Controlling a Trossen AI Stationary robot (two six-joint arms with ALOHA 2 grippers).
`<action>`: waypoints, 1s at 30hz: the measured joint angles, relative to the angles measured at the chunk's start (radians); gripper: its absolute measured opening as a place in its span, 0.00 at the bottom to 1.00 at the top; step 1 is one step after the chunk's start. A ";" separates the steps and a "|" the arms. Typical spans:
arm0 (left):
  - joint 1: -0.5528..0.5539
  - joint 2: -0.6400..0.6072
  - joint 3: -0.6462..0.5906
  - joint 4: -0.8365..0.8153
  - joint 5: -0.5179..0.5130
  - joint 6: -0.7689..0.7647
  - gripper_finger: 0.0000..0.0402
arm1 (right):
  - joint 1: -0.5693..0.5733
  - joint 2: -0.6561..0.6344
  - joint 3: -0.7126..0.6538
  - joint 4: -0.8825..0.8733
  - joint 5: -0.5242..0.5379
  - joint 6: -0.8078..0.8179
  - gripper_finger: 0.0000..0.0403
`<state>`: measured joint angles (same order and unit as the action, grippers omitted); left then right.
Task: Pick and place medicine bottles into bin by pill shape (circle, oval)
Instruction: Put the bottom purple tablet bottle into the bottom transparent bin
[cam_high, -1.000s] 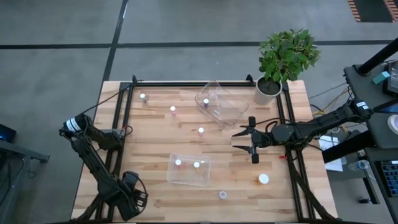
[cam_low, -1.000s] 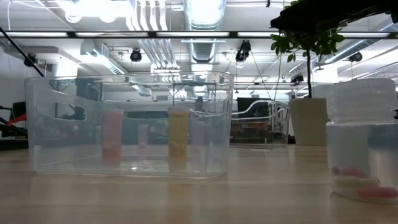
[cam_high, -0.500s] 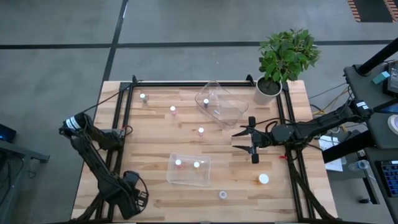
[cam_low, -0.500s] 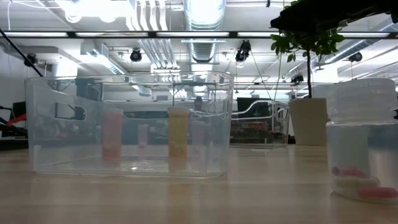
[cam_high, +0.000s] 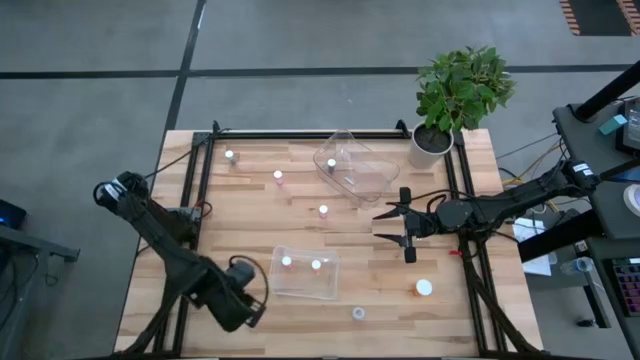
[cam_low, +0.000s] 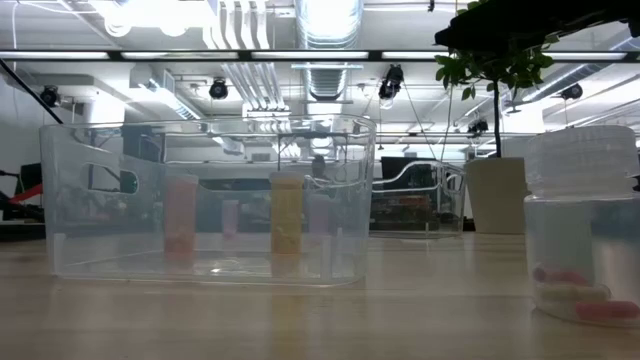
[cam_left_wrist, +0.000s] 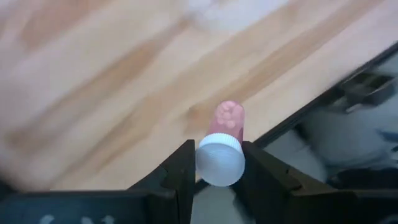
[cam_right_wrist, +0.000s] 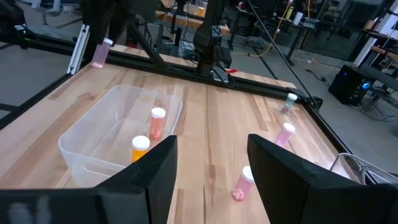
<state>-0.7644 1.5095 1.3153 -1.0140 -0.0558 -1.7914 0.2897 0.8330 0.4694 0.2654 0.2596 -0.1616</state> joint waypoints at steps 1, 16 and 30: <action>0.017 0.002 0.018 0.001 -0.029 0.034 0.24 | 0.000 0.000 0.000 0.000 0.000 0.000 0.46; 0.276 0.103 0.115 0.002 -0.186 0.506 0.24 | 0.000 0.000 0.000 0.000 0.000 -0.006 0.46; 0.361 0.409 0.406 -0.265 -0.090 0.847 0.23 | 0.000 0.000 0.000 -0.002 0.004 -0.011 0.46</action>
<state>-0.4030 1.9189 1.7210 -1.2792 -0.1459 -0.9441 0.2893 0.8330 0.4694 0.2638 0.2632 -0.1726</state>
